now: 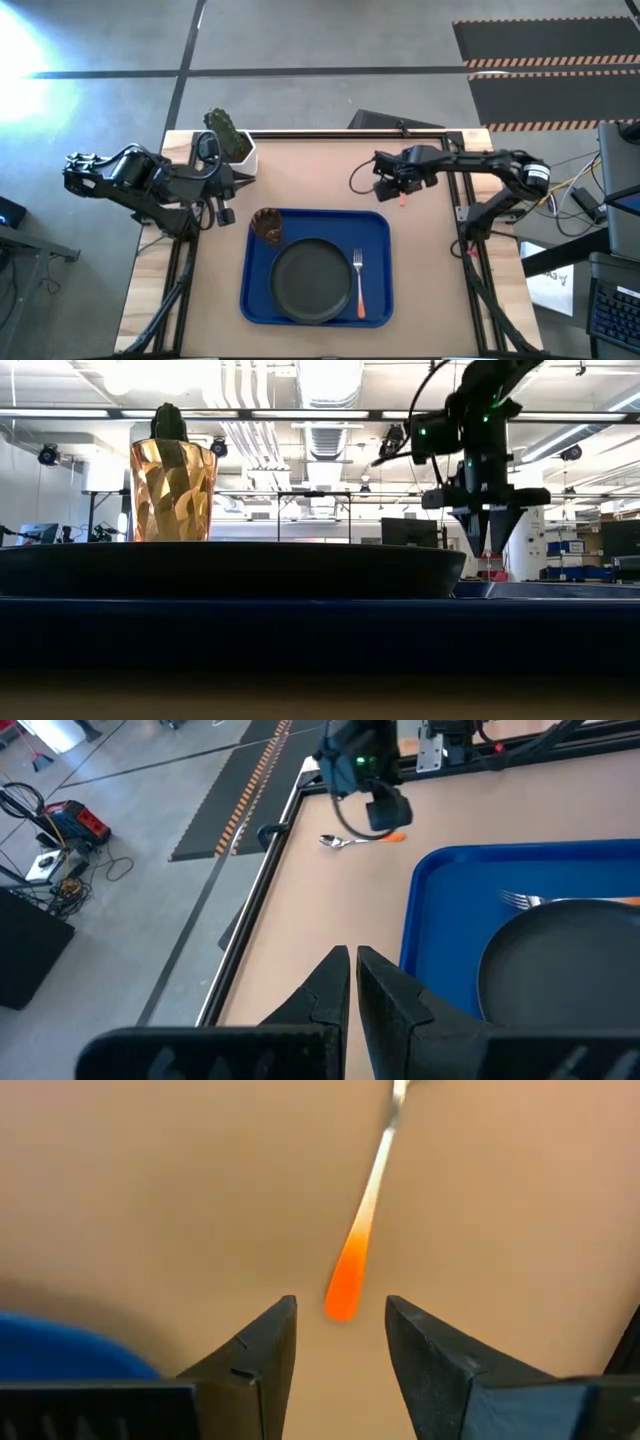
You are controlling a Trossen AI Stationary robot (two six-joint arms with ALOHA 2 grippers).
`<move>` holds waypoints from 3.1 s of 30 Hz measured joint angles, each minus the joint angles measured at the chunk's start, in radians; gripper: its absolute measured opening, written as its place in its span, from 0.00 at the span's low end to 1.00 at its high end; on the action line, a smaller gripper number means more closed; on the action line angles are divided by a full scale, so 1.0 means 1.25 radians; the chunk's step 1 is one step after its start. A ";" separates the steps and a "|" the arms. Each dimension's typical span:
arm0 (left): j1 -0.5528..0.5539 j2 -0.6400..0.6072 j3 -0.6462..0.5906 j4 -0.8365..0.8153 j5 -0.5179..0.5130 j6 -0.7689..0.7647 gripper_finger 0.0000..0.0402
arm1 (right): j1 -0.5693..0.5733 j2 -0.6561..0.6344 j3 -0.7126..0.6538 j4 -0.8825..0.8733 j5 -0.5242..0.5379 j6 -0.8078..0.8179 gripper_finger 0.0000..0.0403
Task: Pick and place plate/cup/fork/spoon on tray
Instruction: Put the orange spoon on the blue serving tray to the right side of the orange fork
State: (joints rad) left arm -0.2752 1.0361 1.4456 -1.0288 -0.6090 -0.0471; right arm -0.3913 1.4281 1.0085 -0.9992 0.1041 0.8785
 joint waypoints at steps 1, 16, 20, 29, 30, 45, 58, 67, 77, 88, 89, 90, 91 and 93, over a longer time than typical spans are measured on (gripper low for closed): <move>0.000 0.001 0.000 0.000 0.000 0.000 0.02 | -0.015 0.000 -0.003 0.007 0.000 -0.011 0.35; 0.000 0.003 0.000 0.000 0.000 -0.002 0.02 | -0.127 0.069 -0.007 0.149 -0.048 -0.147 0.33; 0.000 0.003 0.000 0.000 0.000 -0.002 0.02 | -0.129 0.101 -0.007 0.149 -0.050 -0.160 0.32; 0.000 0.003 0.000 0.000 0.000 -0.002 0.02 | -0.143 0.128 -0.007 0.106 -0.042 -0.162 0.33; 0.000 0.003 0.000 0.000 0.000 -0.002 0.02 | -0.143 0.127 -0.007 0.110 -0.041 -0.154 0.33; 0.000 0.003 0.000 -0.001 0.000 0.000 0.02 | -0.143 0.172 -0.006 0.124 -0.013 -0.082 0.33; 0.000 0.003 0.000 -0.001 0.000 0.000 0.02 | -0.144 0.225 -0.004 0.152 -0.048 -0.120 0.16; 0.000 0.003 0.000 -0.004 0.000 -0.001 0.02 | -0.145 0.219 -0.005 0.156 -0.063 -0.157 0.03; 0.000 0.003 0.000 -0.008 0.000 -0.001 0.02 | -0.139 0.058 0.031 0.118 -0.059 -0.116 0.02; 0.000 0.002 -0.025 -0.006 0.000 -0.002 0.02 | 0.050 -0.136 0.066 0.027 0.002 0.121 0.02; 0.000 0.002 -0.026 -0.006 0.000 -0.001 0.02 | 0.087 -0.145 0.066 0.027 0.015 0.155 0.02; 0.000 0.002 -0.027 -0.005 0.000 -0.002 0.02 | 0.124 -0.150 0.066 0.027 0.028 0.187 0.02; 0.000 0.002 -0.027 -0.005 0.000 -0.001 0.02 | 0.162 -0.152 0.066 0.026 0.040 0.223 0.02; 0.000 0.001 -0.027 -0.004 0.000 -0.001 0.02 | 0.242 -0.144 0.066 0.026 0.066 0.301 0.02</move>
State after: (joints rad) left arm -0.2749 1.0378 1.4124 -1.0339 -0.6090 -0.0486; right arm -0.0886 1.2478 1.0904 -0.9668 0.1861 1.2551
